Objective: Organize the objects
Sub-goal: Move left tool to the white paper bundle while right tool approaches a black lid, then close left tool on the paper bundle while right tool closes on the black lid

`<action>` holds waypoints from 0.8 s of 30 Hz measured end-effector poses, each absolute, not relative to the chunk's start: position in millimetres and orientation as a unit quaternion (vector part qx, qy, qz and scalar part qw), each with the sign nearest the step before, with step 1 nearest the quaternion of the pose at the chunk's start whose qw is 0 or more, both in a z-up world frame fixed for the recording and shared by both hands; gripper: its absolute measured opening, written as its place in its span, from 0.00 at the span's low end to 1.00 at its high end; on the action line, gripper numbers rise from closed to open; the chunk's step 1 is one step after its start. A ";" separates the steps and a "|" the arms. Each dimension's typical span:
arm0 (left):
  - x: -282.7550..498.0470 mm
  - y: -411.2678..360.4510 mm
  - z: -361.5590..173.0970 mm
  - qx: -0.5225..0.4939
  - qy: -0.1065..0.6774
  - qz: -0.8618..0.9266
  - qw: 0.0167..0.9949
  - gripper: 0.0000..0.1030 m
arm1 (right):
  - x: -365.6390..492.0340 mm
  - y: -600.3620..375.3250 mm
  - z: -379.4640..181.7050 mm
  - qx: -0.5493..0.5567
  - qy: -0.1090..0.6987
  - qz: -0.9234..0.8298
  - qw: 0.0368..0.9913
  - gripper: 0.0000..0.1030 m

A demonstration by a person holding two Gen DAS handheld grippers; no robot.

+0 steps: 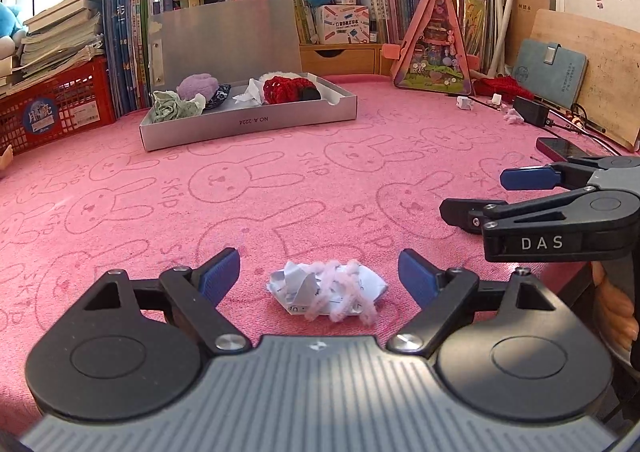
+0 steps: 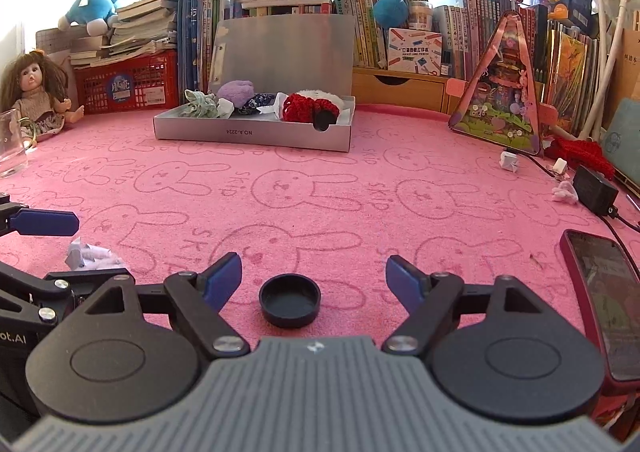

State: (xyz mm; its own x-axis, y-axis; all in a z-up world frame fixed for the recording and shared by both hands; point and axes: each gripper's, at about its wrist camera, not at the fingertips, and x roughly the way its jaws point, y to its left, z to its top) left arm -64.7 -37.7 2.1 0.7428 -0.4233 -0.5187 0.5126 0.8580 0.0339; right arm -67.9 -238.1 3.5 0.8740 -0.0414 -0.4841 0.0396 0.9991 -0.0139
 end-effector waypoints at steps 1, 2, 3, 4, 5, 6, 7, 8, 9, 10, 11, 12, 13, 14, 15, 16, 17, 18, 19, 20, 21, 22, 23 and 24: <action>-64.6 -37.7 0.7 0.086 0.258 -0.251 0.929 0.87 | -68.8 -238.0 2.4 0.001 0.252 -0.021 0.968 0.83; -64.2 -37.6 -0.3 0.085 0.259 -0.251 0.929 0.87 | -69.6 -237.8 1.2 0.002 0.254 -0.021 0.967 0.81; -64.1 -37.5 -1.4 0.083 0.261 -0.250 0.929 0.87 | -69.8 -237.6 0.3 0.003 0.256 -0.022 0.967 0.78; -64.0 -37.5 -2.6 0.082 0.262 -0.250 0.928 0.87 | -70.1 -237.3 -1.0 0.003 0.257 -0.025 0.966 0.76; -63.8 -37.5 -3.7 0.081 0.264 -0.249 0.928 0.87 | -70.4 -236.9 -2.2 0.003 0.259 -0.026 0.966 0.73; -63.7 -37.6 -4.9 0.081 0.265 -0.249 0.928 0.87 | -71.1 -236.2 -3.1 0.002 0.259 -0.026 0.966 0.69; -63.3 -37.5 -5.8 0.080 0.267 -0.248 0.928 0.87 | -72.3 -235.2 -3.4 0.001 0.257 -0.025 0.966 0.68; -62.8 -37.4 -6.9 0.078 0.270 -0.247 0.927 0.87 | -73.3 -233.8 -3.3 -0.001 0.256 -0.023 0.966 0.63; -62.5 -37.2 -7.8 0.077 0.270 -0.246 0.928 0.87 | -73.9 -232.5 -3.2 -0.002 0.256 -0.021 0.967 0.58; -62.8 -37.2 -8.4 0.076 0.269 -0.245 0.928 0.87 | -74.5 -230.9 -2.9 -0.004 0.254 -0.020 0.967 0.56; -63.1 -37.4 -8.8 0.076 0.268 -0.245 0.929 0.87 | -75.4 -229.6 -2.9 -0.004 0.254 -0.018 0.967 0.52; -63.1 -37.5 -9.1 0.076 0.267 -0.244 0.929 0.87 | -76.1 -228.4 -2.8 -0.004 0.252 -0.016 0.968 0.49; -63.2 -37.5 -9.3 0.075 0.266 -0.243 0.930 0.87 | -77.1 -227.0 -2.8 -0.004 0.251 -0.014 0.968 0.47; -63.5 -37.5 -9.5 0.075 0.265 -0.243 0.930 0.87 | -78.0 -225.7 -3.0 -0.003 0.250 -0.013 0.968 0.45; -63.6 -37.3 -9.8 0.074 0.265 -0.242 0.930 0.87 | -78.9 -224.3 -2.9 -0.003 0.249 -0.012 0.968 0.44; -63.7 -37.2 -9.9 0.072 0.264 -0.242 0.931 0.86 | -80.0 -222.8 -3.1 -0.004 0.248 -0.011 0.969 0.44; -64.0 -37.4 -10.1 0.072 0.264 -0.241 0.931 0.86 | -80.9 -221.3 -3.2 -0.006 0.247 -0.010 0.969 0.43; -64.0 -37.5 -10.4 0.072 0.263 -0.241 0.932 0.86 | -81.9 -220.1 -3.4 -0.007 0.246 -0.009 0.969 0.43; -64.5 -37.8 -10.5 0.072 0.262 -0.240 0.932 0.86 | -82.7 -219.0 -3.4 -0.008 0.246 -0.008 0.969 0.43; -65.1 -38.0 -10.7 0.072 0.261 -0.239 0.932 0.86 | -83.8 -217.9 -3.4 -0.008 0.246 -0.007 0.969 0.43; -65.5 -38.1 -10.9 0.072 0.261 -0.239 0.932 0.85 | -84.5 -217.0 -3.5 -0.009 0.245 -0.006 0.969 0.43; -66.0 -38.4 -10.9 0.072 0.260 -0.240 0.933 0.85 | -85.1 -216.1 -3.6 -0.008 0.245 -0.005 0.969 0.43; -66.4 -38.4 -11.0 0.072 0.260 -0.240 0.933 0.85 | -85.6 -215.4 -3.5 -0.007 0.245 -0.004 0.969 0.43; -67.2 -38.5 -11.2 0.072 0.259 -0.240 0.933 0.83 | -86.1 -214.7 -3.7 -0.007 0.245 -0.004 0.969 0.43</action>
